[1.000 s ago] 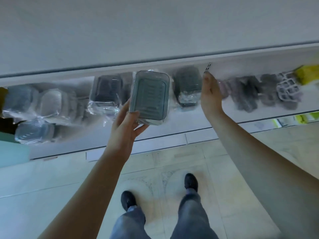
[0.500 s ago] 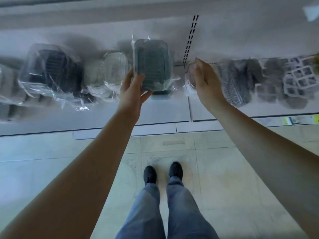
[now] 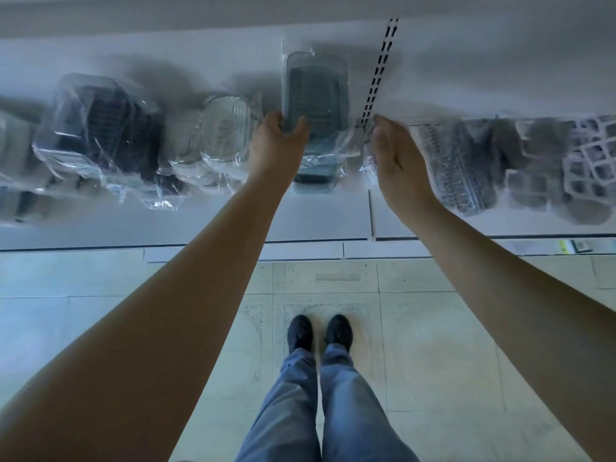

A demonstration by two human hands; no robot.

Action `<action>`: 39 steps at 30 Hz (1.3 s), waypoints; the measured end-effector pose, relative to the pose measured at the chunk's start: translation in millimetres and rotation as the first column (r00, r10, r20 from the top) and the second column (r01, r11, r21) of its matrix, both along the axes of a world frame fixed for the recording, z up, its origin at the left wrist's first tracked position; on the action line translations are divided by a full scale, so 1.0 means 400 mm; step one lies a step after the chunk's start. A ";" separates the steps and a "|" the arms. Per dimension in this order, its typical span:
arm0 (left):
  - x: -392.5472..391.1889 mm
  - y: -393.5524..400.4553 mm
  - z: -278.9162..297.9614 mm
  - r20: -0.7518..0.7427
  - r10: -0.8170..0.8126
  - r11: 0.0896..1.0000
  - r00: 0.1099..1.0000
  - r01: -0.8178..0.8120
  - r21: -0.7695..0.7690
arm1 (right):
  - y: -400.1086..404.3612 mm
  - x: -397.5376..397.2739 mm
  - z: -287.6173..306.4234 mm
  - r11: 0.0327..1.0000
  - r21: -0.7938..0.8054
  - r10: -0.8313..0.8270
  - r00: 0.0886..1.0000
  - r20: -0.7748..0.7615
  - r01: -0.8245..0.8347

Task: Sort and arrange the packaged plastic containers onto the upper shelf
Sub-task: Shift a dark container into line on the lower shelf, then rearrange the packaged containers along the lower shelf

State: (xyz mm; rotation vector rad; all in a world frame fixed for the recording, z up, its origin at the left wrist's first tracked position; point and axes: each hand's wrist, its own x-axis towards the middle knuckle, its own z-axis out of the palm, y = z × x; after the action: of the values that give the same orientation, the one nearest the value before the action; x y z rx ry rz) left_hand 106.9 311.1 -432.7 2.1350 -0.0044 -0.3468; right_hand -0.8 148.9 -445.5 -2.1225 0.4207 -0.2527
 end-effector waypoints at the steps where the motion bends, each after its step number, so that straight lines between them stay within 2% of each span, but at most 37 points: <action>1: 0.002 0.000 0.002 0.005 -0.005 0.999 1.000 0.005 0.048 | 0.003 0.000 0.008 1.000 0.000 0.013 1.000 0.003 -0.013; 5: -0.011 0.008 0.024 0.039 -0.012 0.993 0.999 0.008 0.120 | 0.012 0.002 0.042 0.997 -0.048 0.069 0.996 0.064 -0.066; 9: -0.058 0.044 0.080 0.170 -0.039 0.986 0.985 0.010 0.168 | 0.046 0.000 0.119 0.990 -0.118 0.100 0.978 0.182 -0.080; 11: -0.114 0.076 0.117 0.215 -0.065 0.989 0.974 0.034 0.141 | 0.078 -0.011 0.168 0.980 -0.154 0.168 0.946 0.276 -0.129; 14: -0.227 0.145 0.155 0.272 -0.100 0.989 0.957 0.064 0.137 | 0.141 -0.053 0.253 0.943 -0.244 0.301 0.892 0.338 -0.225; 16: -0.303 0.194 0.184 0.264 -0.118 0.988 0.957 0.088 0.125 | 0.194 -0.101 0.324 0.892 -0.315 0.430 0.825 0.366 -0.325; 18: -0.366 0.237 0.230 0.262 -0.151 0.986 0.953 0.129 0.102 | 0.255 -0.141 0.404 0.811 -0.413 0.571 0.712 0.408 -0.413; 20: -0.410 0.279 0.287 0.323 -0.182 0.983 0.929 0.167 0.075 | 0.308 -0.155 0.487 0.742 -0.514 0.662 0.595 0.456 -0.432; 22: -0.429 0.324 0.355 0.413 -0.135 0.991 0.901 0.130 0.039 | 0.350 -0.139 0.577 0.711 -0.582 0.695 0.519 0.498 -0.395; 25: -0.418 0.391 0.476 0.562 -0.015 0.999 0.827 -0.007 0.037 | 0.403 -0.077 0.708 0.727 -0.592 0.680 0.479 0.555 -0.347; 28: -0.378 0.450 0.583 0.647 0.092 0.991 0.757 -0.130 0.011 | 0.456 0.004 0.804 0.797 -0.534 0.595 0.521 0.612 -0.282; 33: -0.316 0.560 0.653 0.657 0.242 0.956 0.714 -0.292 -0.035 | 0.554 0.156 0.847 0.887 -0.408 0.433 0.697 0.571 -0.217; 35: -0.289 0.610 0.656 0.646 0.264 0.948 0.716 -0.315 -0.038 | 0.597 0.220 0.836 0.899 -0.383 0.387 0.794 0.469 -0.212; 37: -0.254 0.661 0.655 0.646 0.266 0.946 0.715 -0.323 -0.031 | 0.646 0.284 0.822 0.904 -0.365 0.339 0.892 0.300 -0.222; 39: -0.212 0.710 0.656 0.644 0.268 0.946 0.717 -0.322 -0.035 | 0.696 0.350 0.808 0.896 -0.392 0.278 0.952 0.126 -0.209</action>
State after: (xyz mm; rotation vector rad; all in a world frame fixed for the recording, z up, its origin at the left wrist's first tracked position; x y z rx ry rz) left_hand 22.2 595.1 -170.5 2.1875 -0.0437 0.6033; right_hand 139.1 427.5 -122.3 -2.4728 -0.0096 -0.4001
